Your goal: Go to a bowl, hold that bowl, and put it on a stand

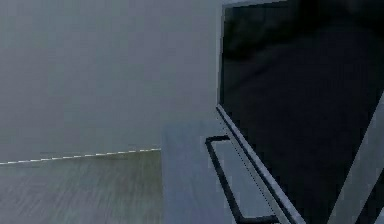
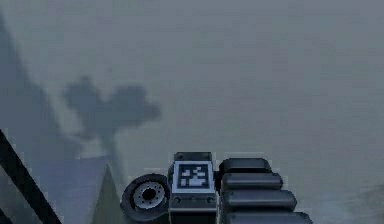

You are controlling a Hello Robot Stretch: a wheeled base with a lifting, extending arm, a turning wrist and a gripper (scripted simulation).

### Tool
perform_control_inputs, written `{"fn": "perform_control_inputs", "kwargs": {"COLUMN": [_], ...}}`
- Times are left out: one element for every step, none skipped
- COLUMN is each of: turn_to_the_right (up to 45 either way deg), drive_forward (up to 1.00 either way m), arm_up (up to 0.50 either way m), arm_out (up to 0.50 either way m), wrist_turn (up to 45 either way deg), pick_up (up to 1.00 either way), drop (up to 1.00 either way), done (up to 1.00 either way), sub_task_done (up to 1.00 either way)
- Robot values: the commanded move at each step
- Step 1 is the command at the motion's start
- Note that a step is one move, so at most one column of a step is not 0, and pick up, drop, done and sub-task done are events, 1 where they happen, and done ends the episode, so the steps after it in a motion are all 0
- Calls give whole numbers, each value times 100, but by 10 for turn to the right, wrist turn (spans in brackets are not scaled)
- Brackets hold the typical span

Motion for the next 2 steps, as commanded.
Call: {"fn": "perform_control_inputs", "kwargs": {"turn_to_the_right": [90,-30], "drive_forward": [0,0], "arm_up": [0,0], "arm_out": [0,0], "wrist_turn": [0,0], "pick_up": [0,0], "drop": [0,0], "done": [0,0], "sub_task_done": [0,0]}}
